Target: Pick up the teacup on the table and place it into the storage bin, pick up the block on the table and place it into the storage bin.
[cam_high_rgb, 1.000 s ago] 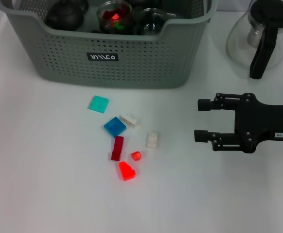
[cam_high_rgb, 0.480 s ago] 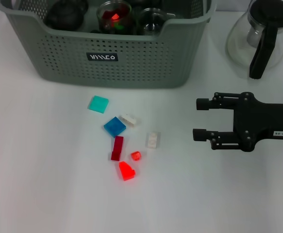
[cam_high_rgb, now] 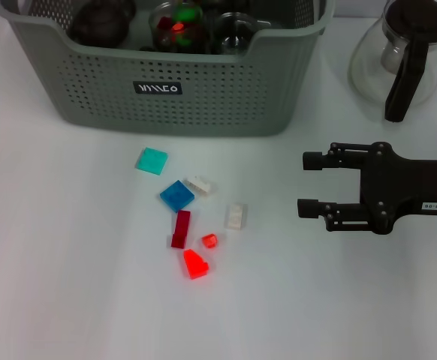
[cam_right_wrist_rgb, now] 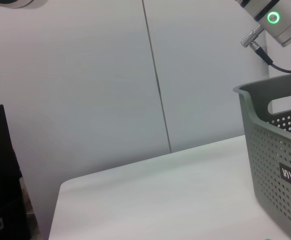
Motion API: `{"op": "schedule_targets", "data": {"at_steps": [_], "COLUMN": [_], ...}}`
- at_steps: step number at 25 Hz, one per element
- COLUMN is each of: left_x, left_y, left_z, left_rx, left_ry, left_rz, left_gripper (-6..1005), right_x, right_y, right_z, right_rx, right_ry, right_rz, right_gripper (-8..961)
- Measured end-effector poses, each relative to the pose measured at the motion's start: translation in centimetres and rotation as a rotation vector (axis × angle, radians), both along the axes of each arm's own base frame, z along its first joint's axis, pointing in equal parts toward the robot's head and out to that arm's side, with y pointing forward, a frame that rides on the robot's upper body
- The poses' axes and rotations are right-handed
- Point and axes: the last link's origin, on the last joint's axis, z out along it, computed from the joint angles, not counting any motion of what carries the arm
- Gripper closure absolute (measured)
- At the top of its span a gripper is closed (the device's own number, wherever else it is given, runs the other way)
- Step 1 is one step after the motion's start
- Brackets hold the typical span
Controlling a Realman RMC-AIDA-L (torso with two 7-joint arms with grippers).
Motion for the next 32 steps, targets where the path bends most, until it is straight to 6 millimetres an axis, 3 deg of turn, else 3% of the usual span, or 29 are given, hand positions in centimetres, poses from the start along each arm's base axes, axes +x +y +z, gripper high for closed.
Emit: {"op": "schedule_targets", "data": {"at_steps": [2, 6, 8, 13, 19, 23, 27, 32], "left_x": [0.0, 0.2, -0.1, -1.4, -6.3, -9.6, -11.7, -13.2], "left_y": [0.0, -0.7, -1.7, -6.4, -11.7, -14.6, -17.5, -19.0], "left_z": [0.1, 1.3, 3.0, 7.7, 10.9, 10.3, 8.9, 7.3], "left_rx": [0.01, 0.055, 0.081, 0.008, -0.177, -0.248, -0.372, -0.514], "left_ry": [-0.013, -0.139, -0.272, -0.771, -1.235, -1.242, -1.074, -0.8], "left_rz": [0.001, -0.016, -0.051, -0.21, -0.375, -0.412, -0.367, -0.254], "left_gripper": [870, 668, 580, 390, 382, 380, 383, 385], "right_x": [0.0, 0.1, 0.1, 0.2, -0.1, -0.1, -0.2, -0.2], "right_y": [0.0, 0.1, 0.1, 0.2, 0.3, 0.3, 0.4, 0.5], "right_z": [0.0, 0.0, 0.0, 0.1, 0.0, 0.1, 0.1, 0.2], "right_rx": [0.002, 0.008, 0.009, 0.018, 0.019, 0.021, 0.018, 0.012], "right_ry": [-0.001, -0.005, -0.004, 0.002, 0.007, 0.009, 0.01, 0.007], "right_rz": [-0.001, -0.006, -0.008, -0.014, -0.011, -0.012, -0.017, -0.024], "right_gripper": [192, 192, 192, 192, 192, 193, 192, 192]}}
